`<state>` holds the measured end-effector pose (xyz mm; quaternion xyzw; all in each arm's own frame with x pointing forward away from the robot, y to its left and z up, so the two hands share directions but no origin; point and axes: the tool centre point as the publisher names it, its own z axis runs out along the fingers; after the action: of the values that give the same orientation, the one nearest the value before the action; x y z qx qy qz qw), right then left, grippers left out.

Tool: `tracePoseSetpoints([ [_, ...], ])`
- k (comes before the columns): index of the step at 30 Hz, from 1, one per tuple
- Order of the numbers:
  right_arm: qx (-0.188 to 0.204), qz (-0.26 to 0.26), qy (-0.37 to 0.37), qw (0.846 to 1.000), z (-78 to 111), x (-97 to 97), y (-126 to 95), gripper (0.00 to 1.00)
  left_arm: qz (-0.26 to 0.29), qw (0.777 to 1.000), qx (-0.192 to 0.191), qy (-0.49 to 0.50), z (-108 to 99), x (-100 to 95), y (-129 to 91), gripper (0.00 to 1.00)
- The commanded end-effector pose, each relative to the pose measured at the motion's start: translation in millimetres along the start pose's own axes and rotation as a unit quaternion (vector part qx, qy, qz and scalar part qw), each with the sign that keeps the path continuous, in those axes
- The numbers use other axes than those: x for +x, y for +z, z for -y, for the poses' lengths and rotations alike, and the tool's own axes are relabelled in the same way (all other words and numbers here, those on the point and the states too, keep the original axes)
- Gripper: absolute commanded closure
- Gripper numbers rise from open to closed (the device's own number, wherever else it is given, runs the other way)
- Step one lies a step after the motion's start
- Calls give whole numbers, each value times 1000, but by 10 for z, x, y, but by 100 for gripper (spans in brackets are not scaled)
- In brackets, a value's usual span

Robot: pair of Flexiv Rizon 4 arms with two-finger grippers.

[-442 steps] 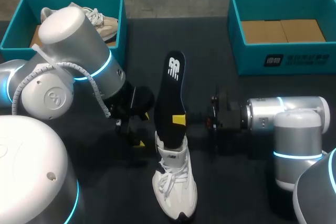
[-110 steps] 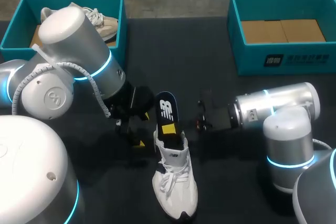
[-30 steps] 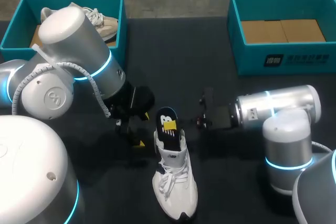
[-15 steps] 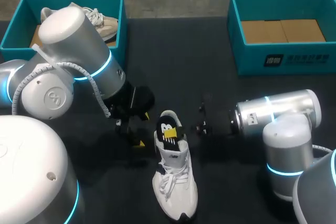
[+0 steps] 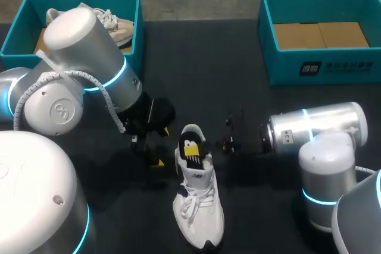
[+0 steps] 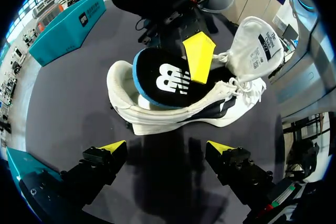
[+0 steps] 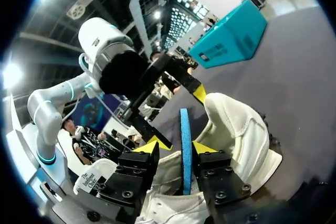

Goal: Take the shoe out of the shoebox, open the shoe tongue, remove and reinsert the insole, then place the shoe into the shoebox

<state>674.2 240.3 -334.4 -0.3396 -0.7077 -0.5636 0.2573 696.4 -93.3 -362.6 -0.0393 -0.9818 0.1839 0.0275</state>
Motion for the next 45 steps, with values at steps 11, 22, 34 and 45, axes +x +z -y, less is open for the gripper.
tracePoseSetpoints([
  [11, 1, 1, -5, 1000, -128, -50, 17, 90, 0, 1000, -2, 0, 8, 1, 6, 0],
  [22, 11, 5, 48, 999, -11, -123, 43, 100, 0, 1000, -2, 0, 8, 1, 6, 0],
  [34, 17, 16, 74, 997, 200, -30, 34, 100, 0, 1000, -2, 0, 8, 1, 6, 0],
  [45, 5, 22, 10, 1000, 11, 32, 29, 56, 0, 1000, -2, 0, 8, 1, 6, 0],
])
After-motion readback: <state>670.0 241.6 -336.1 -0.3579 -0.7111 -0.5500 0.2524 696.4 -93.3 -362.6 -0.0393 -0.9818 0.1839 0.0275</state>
